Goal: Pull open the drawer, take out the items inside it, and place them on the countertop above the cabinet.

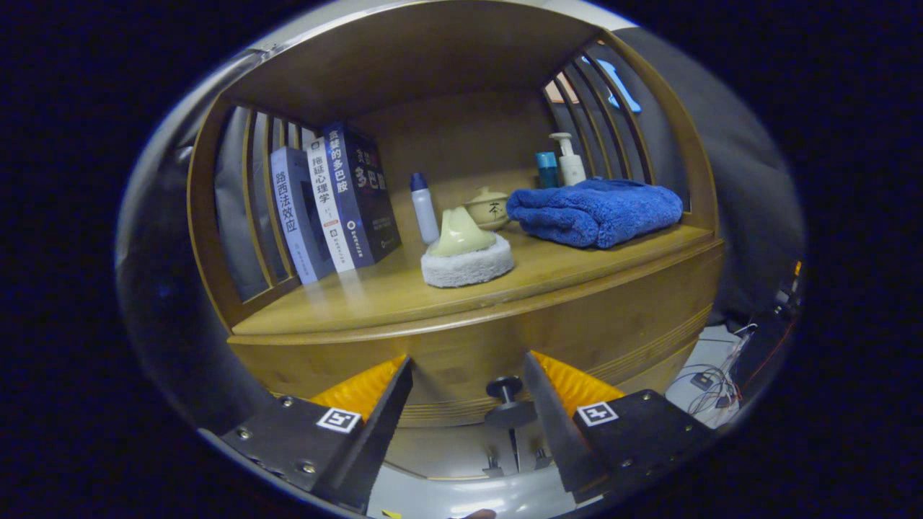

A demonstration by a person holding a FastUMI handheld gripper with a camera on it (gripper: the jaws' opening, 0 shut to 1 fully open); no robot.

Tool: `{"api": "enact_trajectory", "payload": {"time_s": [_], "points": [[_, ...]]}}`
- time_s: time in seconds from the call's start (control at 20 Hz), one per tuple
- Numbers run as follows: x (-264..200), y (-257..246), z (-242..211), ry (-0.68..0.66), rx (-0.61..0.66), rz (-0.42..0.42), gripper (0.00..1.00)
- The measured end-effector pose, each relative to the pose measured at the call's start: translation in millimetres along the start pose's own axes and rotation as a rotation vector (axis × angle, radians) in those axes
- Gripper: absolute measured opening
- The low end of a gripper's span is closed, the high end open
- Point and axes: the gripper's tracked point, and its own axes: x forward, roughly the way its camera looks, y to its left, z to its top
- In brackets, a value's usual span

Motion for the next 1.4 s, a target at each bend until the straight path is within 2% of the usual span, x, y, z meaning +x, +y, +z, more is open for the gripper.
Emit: {"api": "enact_trajectory", "payload": {"time_s": [0.15,0.3,0.4,0.75,1.05,1.25,1.4], "points": [[-0.1,-0.8,0.3,0.009,0.020,0.010,0.93],[-8.0,-2.7,7.3,-0.008,-0.028,0.009,0.93],[-19.3,-3.3,22.9,-0.048,-0.039,0.017,0.93],[-67.5,-33.4,87.8,-0.151,-0.079,-0.049,0.93],[-137.6,-41.0,154.6,-0.254,-0.169,-0.057,0.93],[-191.0,-66.1,171.2,-0.300,-0.191,-0.153,0.93],[-222.6,-83.3,171.2,-0.314,-0.193,-0.194,0.93]]}}
